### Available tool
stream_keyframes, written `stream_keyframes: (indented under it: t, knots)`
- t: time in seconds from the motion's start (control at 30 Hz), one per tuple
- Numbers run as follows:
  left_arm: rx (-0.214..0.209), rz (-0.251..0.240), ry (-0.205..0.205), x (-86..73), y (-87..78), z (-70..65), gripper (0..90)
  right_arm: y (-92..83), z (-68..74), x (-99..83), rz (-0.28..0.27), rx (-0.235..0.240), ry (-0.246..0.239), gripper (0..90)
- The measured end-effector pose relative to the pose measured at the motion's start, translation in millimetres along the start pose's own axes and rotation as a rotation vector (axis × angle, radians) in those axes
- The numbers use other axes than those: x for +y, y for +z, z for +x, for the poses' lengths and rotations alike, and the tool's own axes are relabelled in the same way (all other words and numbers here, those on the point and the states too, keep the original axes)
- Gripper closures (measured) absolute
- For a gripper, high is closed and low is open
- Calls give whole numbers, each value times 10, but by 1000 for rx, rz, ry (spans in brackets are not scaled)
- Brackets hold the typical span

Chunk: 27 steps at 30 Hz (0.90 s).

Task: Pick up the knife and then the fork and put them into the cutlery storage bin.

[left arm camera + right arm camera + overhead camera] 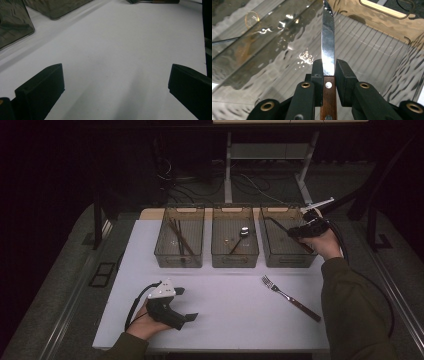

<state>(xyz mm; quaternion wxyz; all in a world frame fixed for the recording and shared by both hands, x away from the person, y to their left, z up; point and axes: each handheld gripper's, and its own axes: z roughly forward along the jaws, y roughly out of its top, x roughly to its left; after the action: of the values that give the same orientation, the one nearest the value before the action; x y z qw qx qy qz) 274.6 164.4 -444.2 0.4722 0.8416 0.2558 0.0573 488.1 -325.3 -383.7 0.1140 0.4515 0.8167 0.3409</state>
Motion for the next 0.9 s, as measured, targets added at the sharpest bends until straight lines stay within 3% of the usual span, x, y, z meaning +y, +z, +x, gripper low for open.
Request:
stream_keyframes:
  t: [0.03,0.1,0.17,0.5,0.6,0.9]
  knots:
    - [0,2,1,0,0,0,0,6,-4,-7,-8,-19,-3,751]
    - [-1,3,-1,-2,6,-3,0,-1,-11,-8,-29,-18,14,589]
    - [-1,4,0,-2,10,-5,0,-36,-3,-6,-53,-24,17,525]
    - [3,5,4,2,11,-12,0,-298,95,-106,-97,5,7,506]
    - [4,6,3,2,12,-13,0,-403,153,-167,-114,37,10,500]
    - [6,8,4,2,21,-17,0,-629,368,-398,-122,87,-41,441]
